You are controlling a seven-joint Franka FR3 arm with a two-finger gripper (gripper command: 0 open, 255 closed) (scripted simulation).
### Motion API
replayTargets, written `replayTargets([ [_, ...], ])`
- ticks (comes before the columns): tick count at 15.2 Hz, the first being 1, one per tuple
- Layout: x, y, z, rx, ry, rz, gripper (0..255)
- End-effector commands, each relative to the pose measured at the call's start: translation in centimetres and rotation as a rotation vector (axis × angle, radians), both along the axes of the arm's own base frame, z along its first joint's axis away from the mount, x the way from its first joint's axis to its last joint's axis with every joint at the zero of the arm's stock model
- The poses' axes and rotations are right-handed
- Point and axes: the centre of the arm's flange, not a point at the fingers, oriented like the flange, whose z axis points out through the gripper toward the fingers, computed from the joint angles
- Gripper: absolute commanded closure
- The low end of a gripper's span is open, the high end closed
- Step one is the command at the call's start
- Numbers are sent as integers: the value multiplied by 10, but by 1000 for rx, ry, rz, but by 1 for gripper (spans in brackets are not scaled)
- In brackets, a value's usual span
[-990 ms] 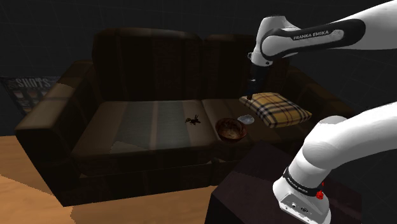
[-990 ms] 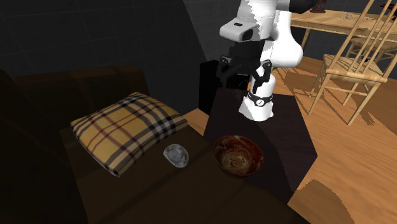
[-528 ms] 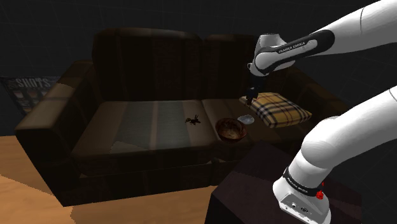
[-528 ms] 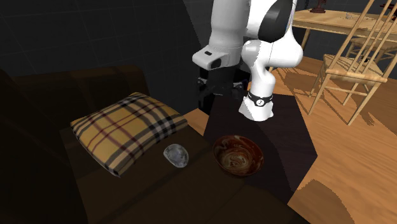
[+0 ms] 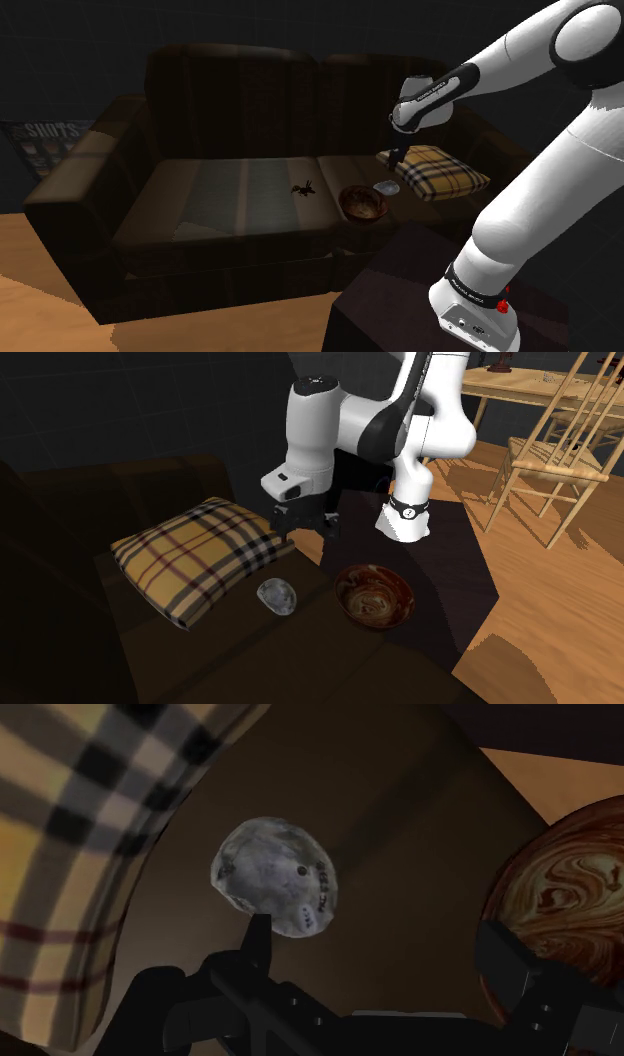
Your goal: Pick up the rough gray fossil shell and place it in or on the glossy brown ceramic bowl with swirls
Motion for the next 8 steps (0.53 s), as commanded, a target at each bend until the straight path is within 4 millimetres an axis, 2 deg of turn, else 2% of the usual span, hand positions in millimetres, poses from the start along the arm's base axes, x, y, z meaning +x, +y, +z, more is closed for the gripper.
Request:
replayTargets([
  [1,2,-20,-17,-5,0,0,0],
  [6,13,-66,-60,-13,3,-2,0],
  [8,13,-67,-70,-13,3,-2,0],
])
